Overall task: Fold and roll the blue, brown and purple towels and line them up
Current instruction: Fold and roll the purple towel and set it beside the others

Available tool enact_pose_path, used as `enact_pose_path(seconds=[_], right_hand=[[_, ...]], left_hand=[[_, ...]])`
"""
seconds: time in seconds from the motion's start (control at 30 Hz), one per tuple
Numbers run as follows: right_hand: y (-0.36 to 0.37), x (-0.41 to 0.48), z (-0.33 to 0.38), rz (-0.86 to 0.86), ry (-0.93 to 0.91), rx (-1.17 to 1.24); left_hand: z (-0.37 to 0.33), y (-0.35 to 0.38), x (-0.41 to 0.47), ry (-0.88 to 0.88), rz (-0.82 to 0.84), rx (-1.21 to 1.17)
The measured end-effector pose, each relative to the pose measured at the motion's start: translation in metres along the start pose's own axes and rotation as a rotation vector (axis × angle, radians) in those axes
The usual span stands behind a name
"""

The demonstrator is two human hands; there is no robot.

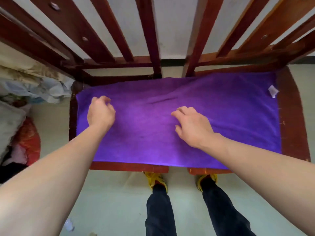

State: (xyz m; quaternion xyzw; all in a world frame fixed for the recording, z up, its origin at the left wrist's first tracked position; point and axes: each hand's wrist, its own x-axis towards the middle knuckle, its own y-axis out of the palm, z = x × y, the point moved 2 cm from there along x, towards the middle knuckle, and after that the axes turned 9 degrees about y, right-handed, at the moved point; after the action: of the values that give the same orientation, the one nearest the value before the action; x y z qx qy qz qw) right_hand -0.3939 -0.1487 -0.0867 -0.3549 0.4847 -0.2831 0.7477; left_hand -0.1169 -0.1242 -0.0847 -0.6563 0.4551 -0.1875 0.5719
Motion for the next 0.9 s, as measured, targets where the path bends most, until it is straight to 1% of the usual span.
enact_pose_path(seconds=[0.13, 0.2, 0.27, 0.33, 0.47, 0.53, 0.63, 0.73, 0.8, 0.9], right_hand=[[0.019, 0.018, 0.069, 0.057, -0.121, -0.067], [0.030, 0.025, 0.092, 0.094, -0.137, -0.072], [0.042, 0.035, 0.111, 0.120, -0.141, -0.091], [0.054, 0.042, 0.124, 0.138, -0.133, -0.114], [0.077, 0.040, 0.138, 0.161, -0.071, -0.157], [0.085, 0.032, 0.143, 0.162, -0.043, -0.165], [0.090, 0.022, 0.151, 0.192, -0.037, -0.162], [0.091, 0.025, 0.159, 0.201, -0.052, -0.184], [0.088, 0.031, 0.161, 0.182, -0.029, -0.197], [0.085, 0.035, 0.158, 0.181, -0.013, -0.228]], left_hand=[[0.049, -0.015, 0.042, -0.023, -0.010, -0.017], [0.069, -0.018, 0.060, -0.089, -0.034, -0.052], [0.088, -0.020, 0.077, -0.107, -0.061, -0.004], [0.101, -0.020, 0.092, -0.055, -0.020, 0.074], [0.114, -0.011, 0.114, 0.052, 0.180, 0.034], [0.114, -0.011, 0.117, 0.100, 0.163, 0.008], [0.110, -0.016, 0.126, 0.040, 0.072, -0.171], [0.107, -0.021, 0.139, -0.126, -0.011, -0.369], [0.104, -0.023, 0.144, -0.219, -0.014, -0.580], [0.102, -0.021, 0.140, -0.251, -0.004, -0.785]])
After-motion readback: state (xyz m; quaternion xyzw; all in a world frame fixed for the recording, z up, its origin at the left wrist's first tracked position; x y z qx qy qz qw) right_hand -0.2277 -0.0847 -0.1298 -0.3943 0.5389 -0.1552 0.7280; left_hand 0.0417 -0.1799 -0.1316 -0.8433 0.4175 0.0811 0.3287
